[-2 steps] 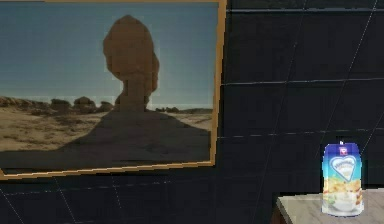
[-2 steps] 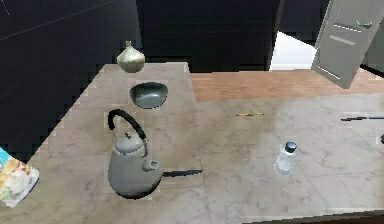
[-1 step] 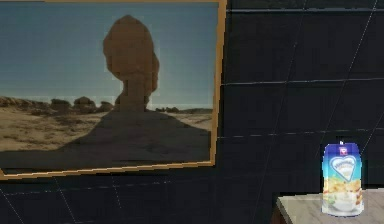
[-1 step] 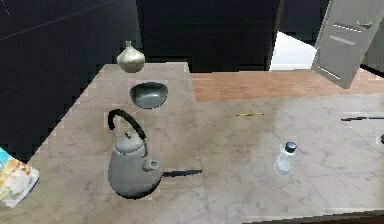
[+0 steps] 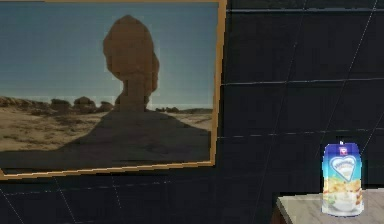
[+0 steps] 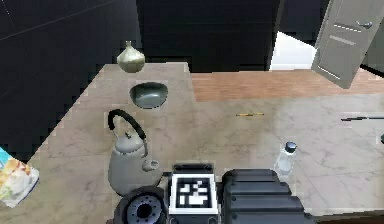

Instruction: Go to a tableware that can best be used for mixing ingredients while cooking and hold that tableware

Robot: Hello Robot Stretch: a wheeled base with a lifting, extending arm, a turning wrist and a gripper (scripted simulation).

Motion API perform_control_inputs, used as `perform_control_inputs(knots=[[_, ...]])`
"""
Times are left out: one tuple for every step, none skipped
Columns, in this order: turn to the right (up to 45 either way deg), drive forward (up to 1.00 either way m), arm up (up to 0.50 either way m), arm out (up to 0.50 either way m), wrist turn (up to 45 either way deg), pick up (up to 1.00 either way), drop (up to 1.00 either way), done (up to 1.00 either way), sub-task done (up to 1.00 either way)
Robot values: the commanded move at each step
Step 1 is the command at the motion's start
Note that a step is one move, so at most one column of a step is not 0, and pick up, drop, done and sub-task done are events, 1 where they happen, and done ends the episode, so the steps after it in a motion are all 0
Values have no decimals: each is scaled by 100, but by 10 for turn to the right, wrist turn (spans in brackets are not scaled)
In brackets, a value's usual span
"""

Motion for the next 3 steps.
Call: perform_control_inputs(knots=[[0, 0, 0, 50, 0, 0, 0, 0, 0], [0, 0, 0, 0, 450, 0, 0, 0, 0], [0, 0, 0, 0, 450, 0, 0, 0, 0]])
